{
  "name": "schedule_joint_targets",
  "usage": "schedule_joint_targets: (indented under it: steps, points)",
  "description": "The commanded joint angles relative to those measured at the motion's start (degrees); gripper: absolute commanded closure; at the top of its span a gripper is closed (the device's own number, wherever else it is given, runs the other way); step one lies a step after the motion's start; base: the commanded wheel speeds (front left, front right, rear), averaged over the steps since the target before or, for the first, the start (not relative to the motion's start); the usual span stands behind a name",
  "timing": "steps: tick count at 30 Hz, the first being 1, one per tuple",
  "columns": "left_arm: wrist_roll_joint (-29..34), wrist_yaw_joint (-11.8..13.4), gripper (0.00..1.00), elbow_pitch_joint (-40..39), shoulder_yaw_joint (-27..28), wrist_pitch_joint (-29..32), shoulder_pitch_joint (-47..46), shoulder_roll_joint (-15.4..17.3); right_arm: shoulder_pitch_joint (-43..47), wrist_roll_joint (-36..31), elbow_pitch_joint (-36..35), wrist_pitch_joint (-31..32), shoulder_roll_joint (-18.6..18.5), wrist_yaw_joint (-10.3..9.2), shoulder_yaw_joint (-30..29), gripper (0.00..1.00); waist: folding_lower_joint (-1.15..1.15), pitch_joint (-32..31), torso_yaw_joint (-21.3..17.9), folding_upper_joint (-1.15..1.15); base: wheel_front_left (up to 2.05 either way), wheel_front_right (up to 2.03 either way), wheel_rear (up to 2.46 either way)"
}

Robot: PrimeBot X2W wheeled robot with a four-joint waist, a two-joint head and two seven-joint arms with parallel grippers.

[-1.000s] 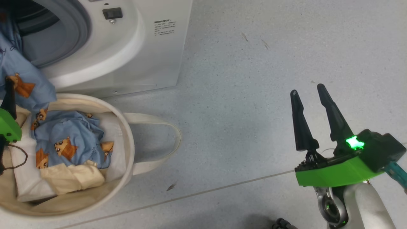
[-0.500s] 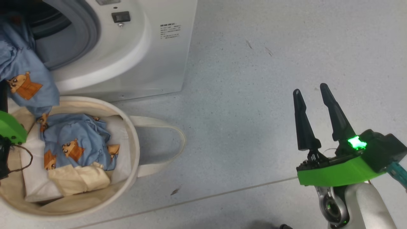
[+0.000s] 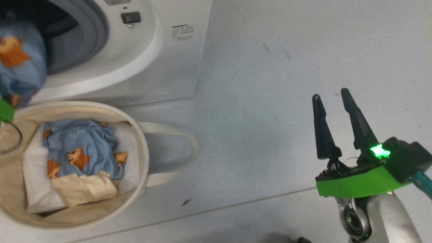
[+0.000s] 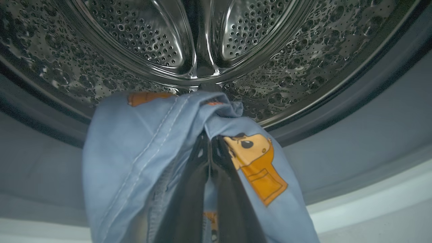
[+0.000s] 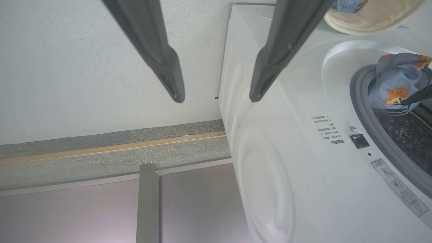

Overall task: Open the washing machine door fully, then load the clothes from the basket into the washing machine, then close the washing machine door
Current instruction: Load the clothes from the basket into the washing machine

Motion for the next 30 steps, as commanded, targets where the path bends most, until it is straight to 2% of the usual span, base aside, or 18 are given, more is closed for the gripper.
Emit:
schedule_joint_targets:
  steps: [1,21,24,25,26,27,28,29,30]
  points:
    - [0.3,0.1,1.0,-1.1,2.1,-0.7,-3.2,4.0,-0.3,0.1,-2.1,0.0,0.0,0.03,1.3,0.0,0.0,0.6,-0.3,0.0,0.0,0.0,0.0]
    - [0.7,0.1,1.0,2.7,-1.1,-1.1,-28.9,7.3,-0.5,0.7,-4.7,-2.7,0.0,0.03,1.7,0.0,0.0,10.6,-4.5,0.0,0.0,0.0,0.0]
    - [1.8,0.1,1.0,2.1,2.1,-1.2,-32.3,8.2,-0.5,0.9,-5.2,-3.0,0.0,0.03,1.8,0.0,0.0,11.7,-5.3,0.0,0.0,0.0,0.0]
    - [3.2,0.1,1.0,0.1,5.2,-1.2,-32.6,8.5,-0.4,1.4,-5.4,-3.2,0.0,0.03,1.8,0.0,0.0,12.2,-5.7,0.0,0.0,0.0,0.0]
    - [3.9,0.1,0.92,0.2,6.2,-1.2,-31.6,8.6,-0.4,2.0,-5.3,-3.3,0.0,0.03,1.8,0.0,0.0,12.2,-5.8,0.0,0.0,0.0,0.0]
    - [3.8,0.1,0.65,1.3,6.5,-1.2,-30.1,8.2,-0.4,2.2,-5.2,-3.4,0.0,0.03,1.8,0.0,0.0,12.0,-6.0,0.0,0.0,0.0,0.0]
    - [3.3,0.1,0.08,2.2,6.3,-1.2,-28.8,7.7,-0.4,2.3,-5.0,-3.5,0.0,0.03,1.8,0.0,0.0,11.8,-6.1,0.0,0.0,0.0,0.0]
    - [2.8,0.1,0.0,3.1,6.4,-1.2,-27.8,7.5,-0.4,2.5,-4.8,-3.5,0.0,0.03,1.8,0.0,0.0,11.6,-6.2,0.0,0.0,0.0,0.0]
    - [2.3,0.1,0.0,4.2,6.3,-1.2,-27.0,7.4,-0.3,2.4,-4.7,-3.6,0.0,0.03,1.8,0.0,0.0,11.3,-6.2,0.0,0.0,0.0,0.0]
